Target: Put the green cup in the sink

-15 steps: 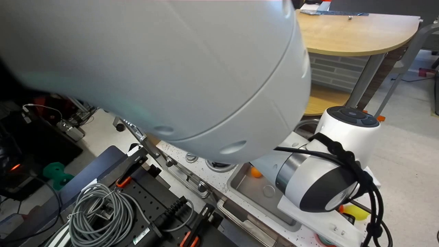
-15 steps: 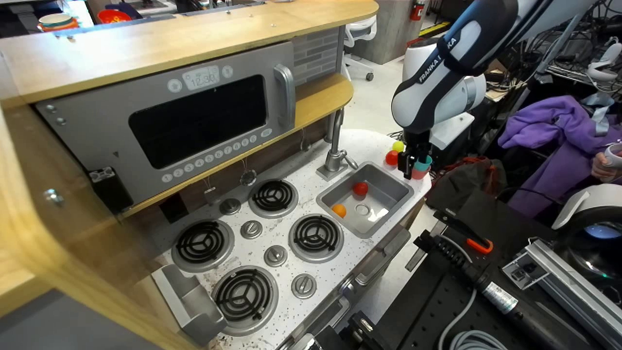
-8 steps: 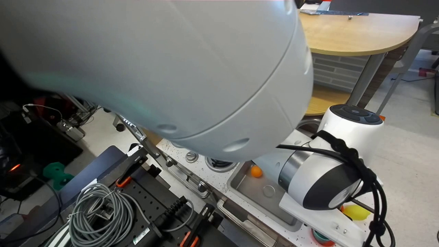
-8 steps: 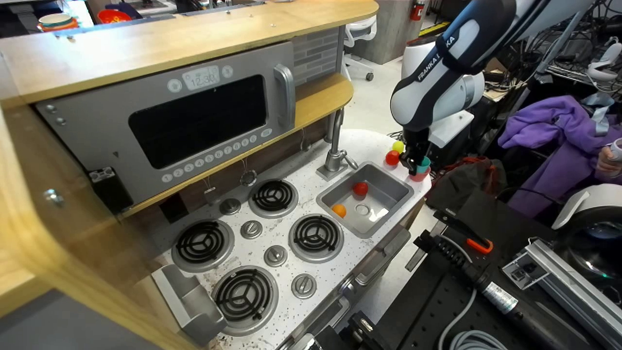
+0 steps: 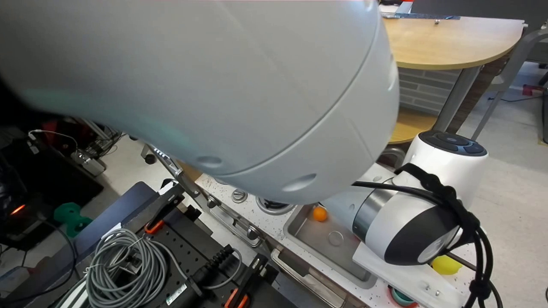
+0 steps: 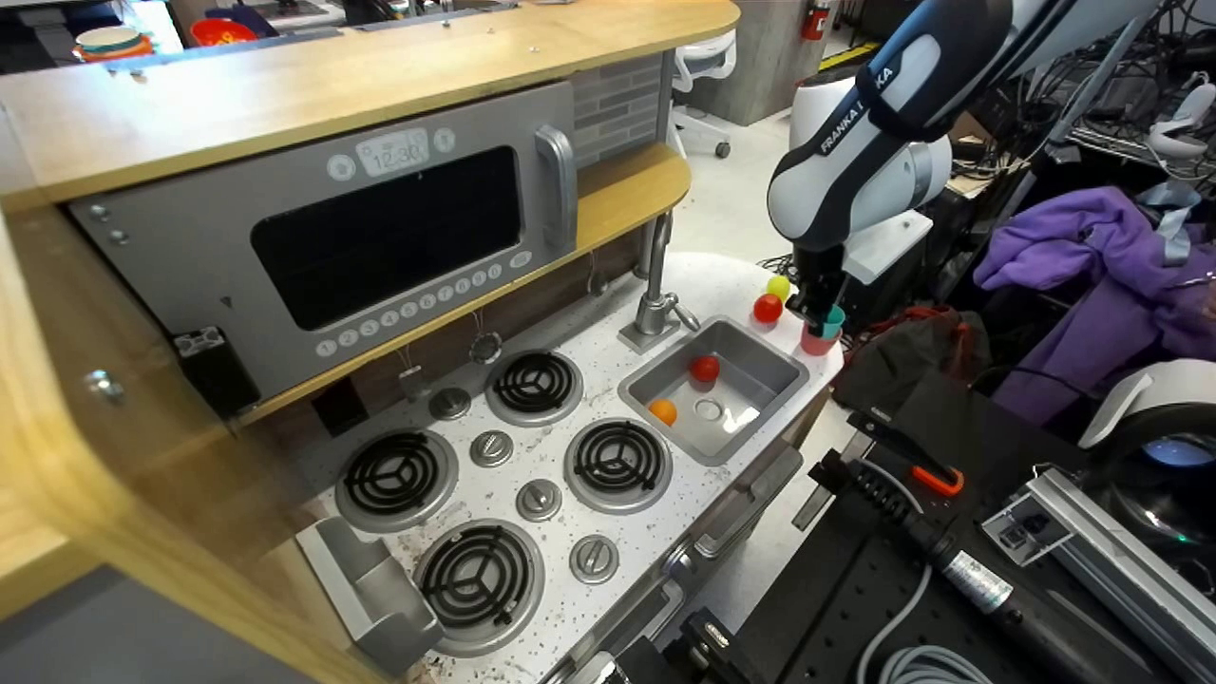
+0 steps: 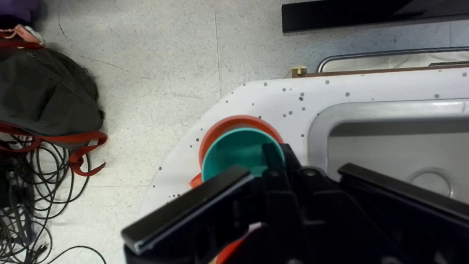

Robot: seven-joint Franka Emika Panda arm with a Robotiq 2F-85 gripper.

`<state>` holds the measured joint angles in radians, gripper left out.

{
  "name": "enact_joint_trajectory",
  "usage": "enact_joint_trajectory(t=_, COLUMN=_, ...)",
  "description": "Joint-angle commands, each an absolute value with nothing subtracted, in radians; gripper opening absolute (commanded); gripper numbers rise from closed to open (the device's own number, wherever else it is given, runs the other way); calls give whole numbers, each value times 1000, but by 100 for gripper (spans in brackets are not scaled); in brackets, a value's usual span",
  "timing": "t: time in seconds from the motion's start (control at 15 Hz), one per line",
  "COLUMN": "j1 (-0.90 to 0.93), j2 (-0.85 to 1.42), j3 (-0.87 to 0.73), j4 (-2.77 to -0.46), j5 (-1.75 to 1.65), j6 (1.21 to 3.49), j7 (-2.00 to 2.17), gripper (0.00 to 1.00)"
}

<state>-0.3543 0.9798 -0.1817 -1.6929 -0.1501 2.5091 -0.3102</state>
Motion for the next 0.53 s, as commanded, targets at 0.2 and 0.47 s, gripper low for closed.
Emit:
enact_joint_trajectory(t=0.2, j1=-345, j2=861, j3=-194, j4=-1814, j5=-157, j6=2553, j7=-288, gripper=1)
enact_joint_trajectory(t=0.47, j1=-362, j2=742, j3=-173, j4=-1903, j5=-135, j6=2586, j7=-294, gripper=1)
